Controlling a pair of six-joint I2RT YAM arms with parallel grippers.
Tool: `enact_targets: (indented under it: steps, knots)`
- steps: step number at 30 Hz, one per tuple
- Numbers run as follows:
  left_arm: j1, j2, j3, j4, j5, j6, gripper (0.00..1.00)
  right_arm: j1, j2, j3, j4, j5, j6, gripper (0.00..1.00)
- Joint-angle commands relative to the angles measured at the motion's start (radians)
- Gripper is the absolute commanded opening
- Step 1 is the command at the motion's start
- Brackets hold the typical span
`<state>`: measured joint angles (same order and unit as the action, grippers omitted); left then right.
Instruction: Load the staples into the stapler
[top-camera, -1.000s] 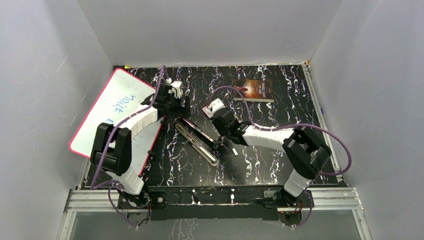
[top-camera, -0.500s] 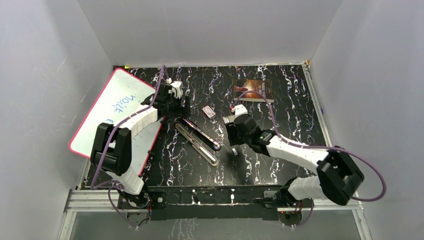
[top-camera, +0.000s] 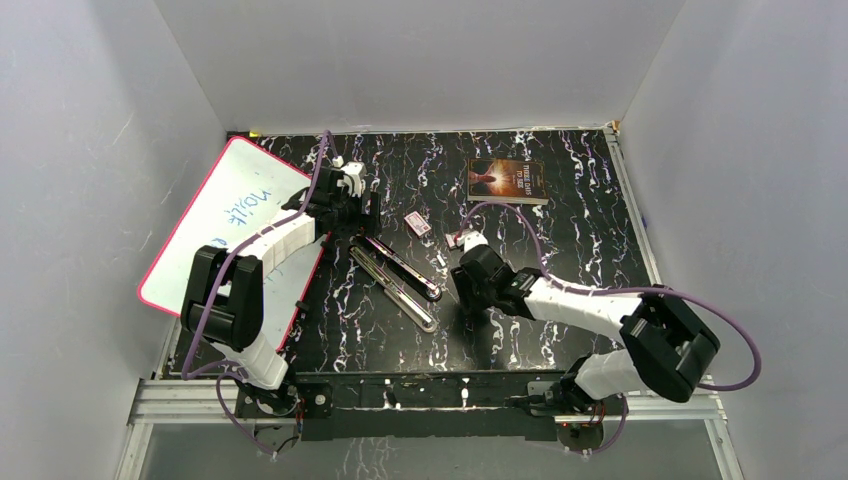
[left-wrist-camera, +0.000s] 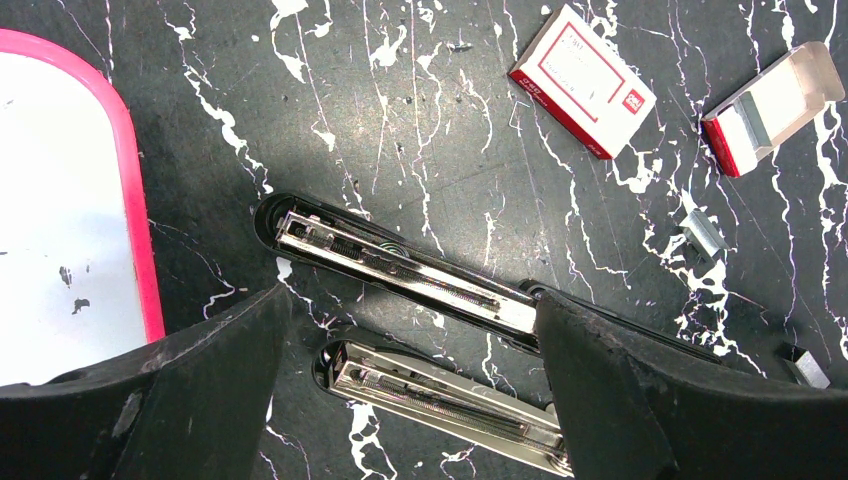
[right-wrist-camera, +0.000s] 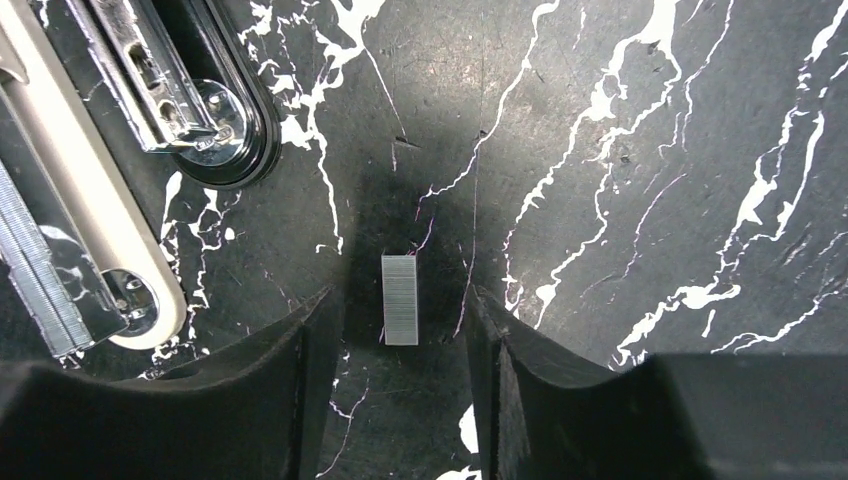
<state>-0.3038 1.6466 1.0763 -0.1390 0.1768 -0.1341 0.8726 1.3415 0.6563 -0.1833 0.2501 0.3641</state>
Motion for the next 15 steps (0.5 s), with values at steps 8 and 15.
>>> enact_targets:
  steps: [8,15]
  knots:
    - [0.003,-0.029,0.033,-0.004,0.021,-0.004,0.91,0.025,0.089,0.027,-0.017,-0.009,0.021,0.37]
    - [0.002,-0.029,0.034,-0.002,0.027,-0.008,0.91,0.038,0.067,0.037,-0.043,0.037,0.033,0.17]
